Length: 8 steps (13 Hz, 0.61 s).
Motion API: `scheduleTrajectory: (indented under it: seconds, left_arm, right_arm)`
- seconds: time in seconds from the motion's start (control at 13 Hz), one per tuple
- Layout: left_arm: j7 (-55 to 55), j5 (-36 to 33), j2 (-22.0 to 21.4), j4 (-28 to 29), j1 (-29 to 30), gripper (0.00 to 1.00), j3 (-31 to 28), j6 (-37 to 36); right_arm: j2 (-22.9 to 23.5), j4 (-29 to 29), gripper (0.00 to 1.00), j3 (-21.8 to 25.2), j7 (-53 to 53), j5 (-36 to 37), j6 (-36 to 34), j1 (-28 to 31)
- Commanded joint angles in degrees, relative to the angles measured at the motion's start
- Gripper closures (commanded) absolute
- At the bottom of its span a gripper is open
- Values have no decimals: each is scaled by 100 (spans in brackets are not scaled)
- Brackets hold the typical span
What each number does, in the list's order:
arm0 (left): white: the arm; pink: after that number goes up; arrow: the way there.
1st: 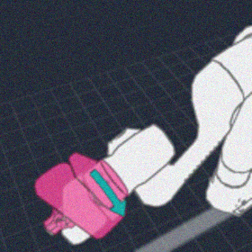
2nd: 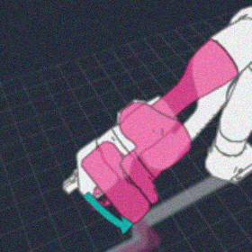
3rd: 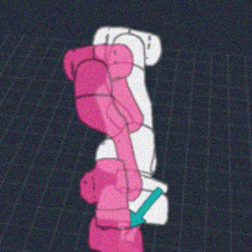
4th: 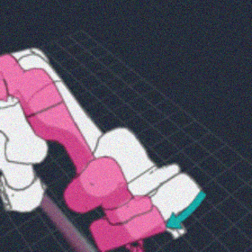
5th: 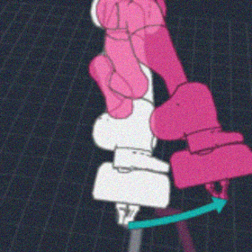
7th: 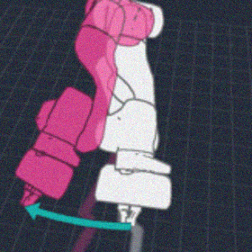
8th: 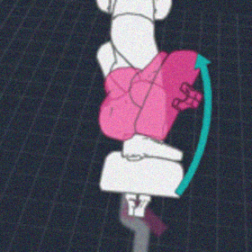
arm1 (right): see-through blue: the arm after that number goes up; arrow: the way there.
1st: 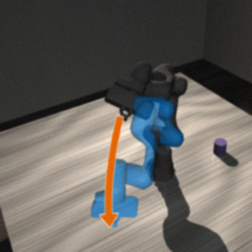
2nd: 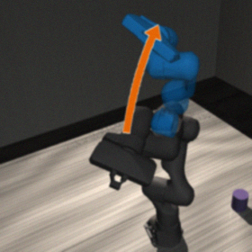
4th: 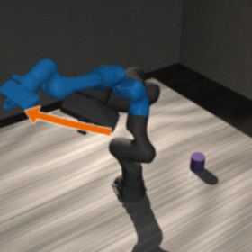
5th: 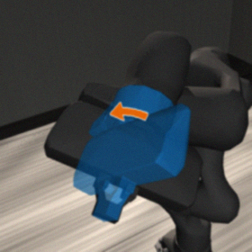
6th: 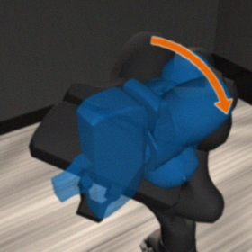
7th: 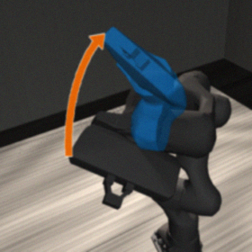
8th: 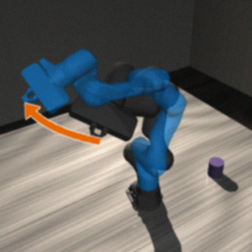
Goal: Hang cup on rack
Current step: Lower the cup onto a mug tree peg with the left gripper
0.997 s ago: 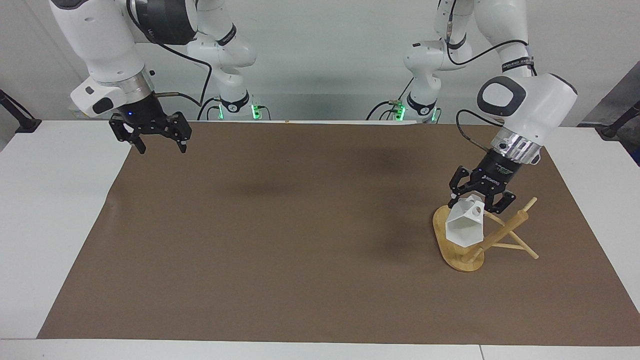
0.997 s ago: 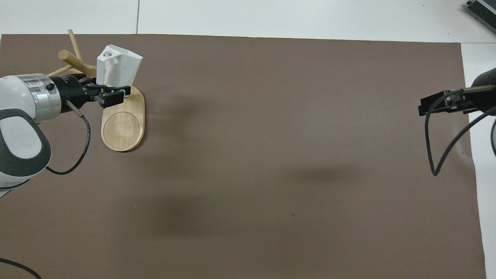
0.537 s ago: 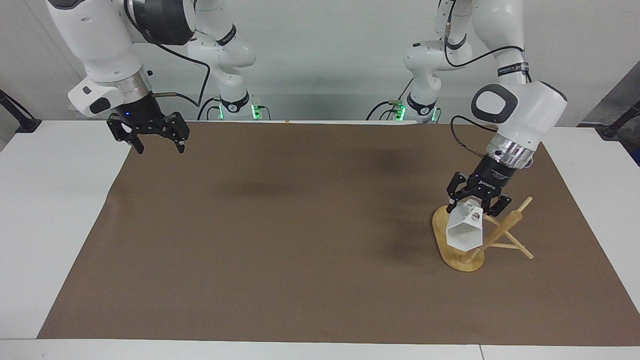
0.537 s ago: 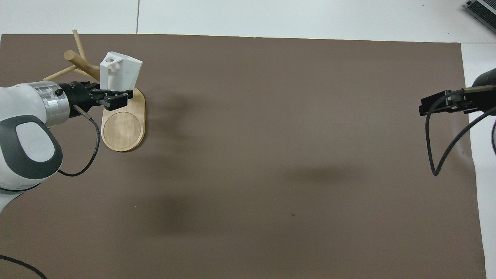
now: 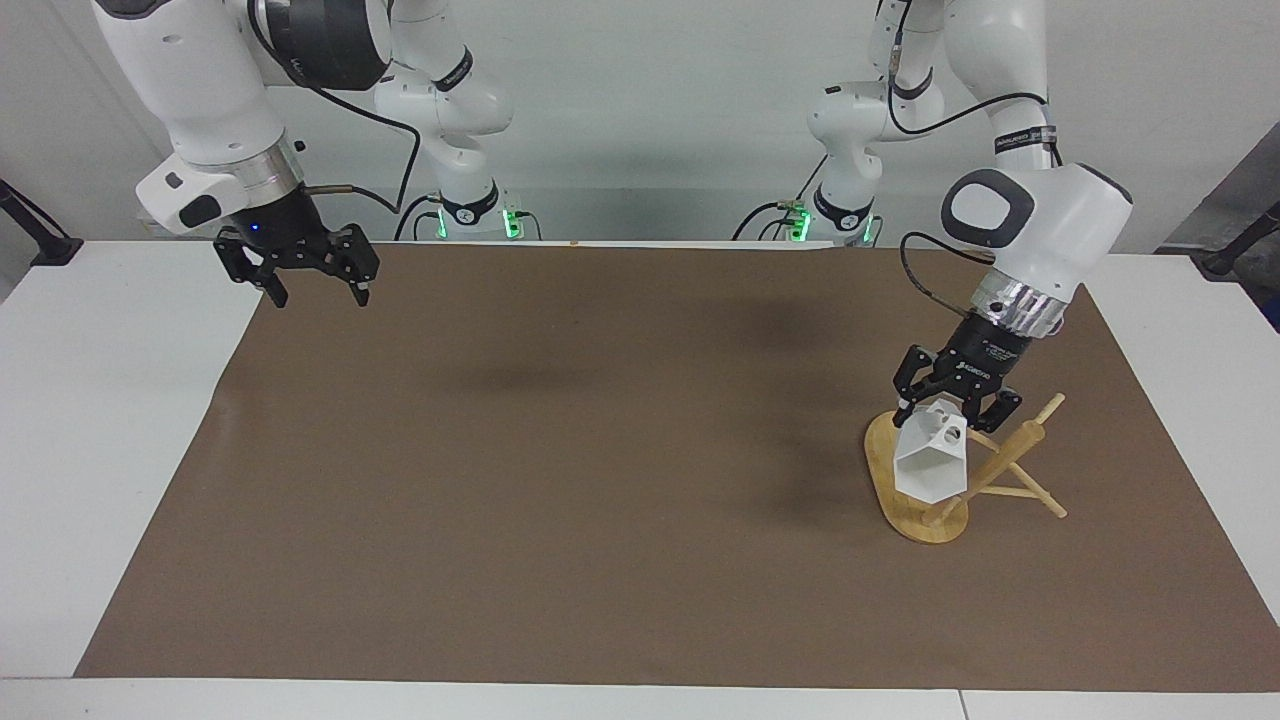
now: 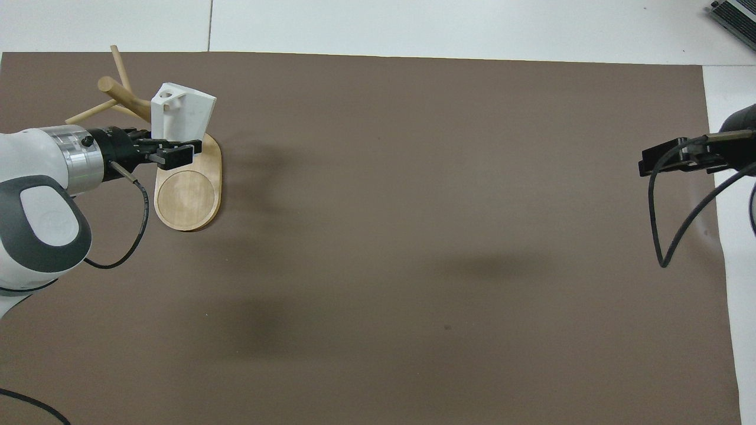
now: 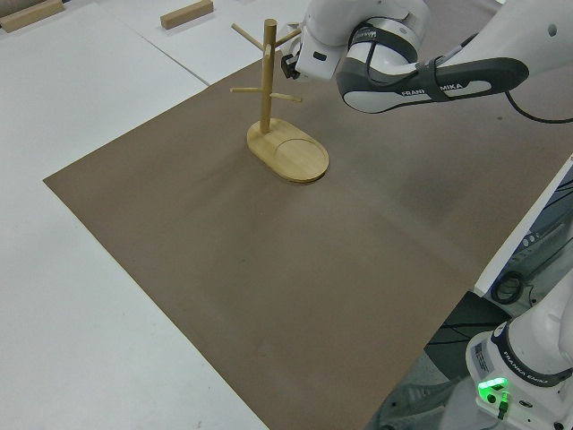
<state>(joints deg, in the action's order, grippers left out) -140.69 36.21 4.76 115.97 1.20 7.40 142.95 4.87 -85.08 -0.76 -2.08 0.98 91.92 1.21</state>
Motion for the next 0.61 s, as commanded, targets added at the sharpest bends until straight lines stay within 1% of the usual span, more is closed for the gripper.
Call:
scheduleTrajectory:
  seconds: [0.0,0.08,0.15,0.23,0.31,0.54]
  left_arm:
    - [-47,-228,-107,14,117,45,7,-285]
    - [-47,-281,-107,5,126,37,7,-337]
    - [-29,-525,-99,-91,178,31,7,-468]
    - [-3,-710,-99,-222,239,17,7,-687]
    - [-3,-825,-90,-337,327,0,7,-890]
    - [6,-1220,-151,-566,425,0,7,-1321]
  right_arm:
    - [-109,-87,0,-38,50,-2,-78,54]
    - [-109,-87,0,-38,50,-2,-78,54]
    - [-109,-87,0,-38,50,-2,-78,54]
    - [-109,-87,0,-38,50,-2,-78,54]
    - [-109,-87,0,-38,50,-2,-78,54]
    - [-109,-87,0,-38,50,-2,-78,54]
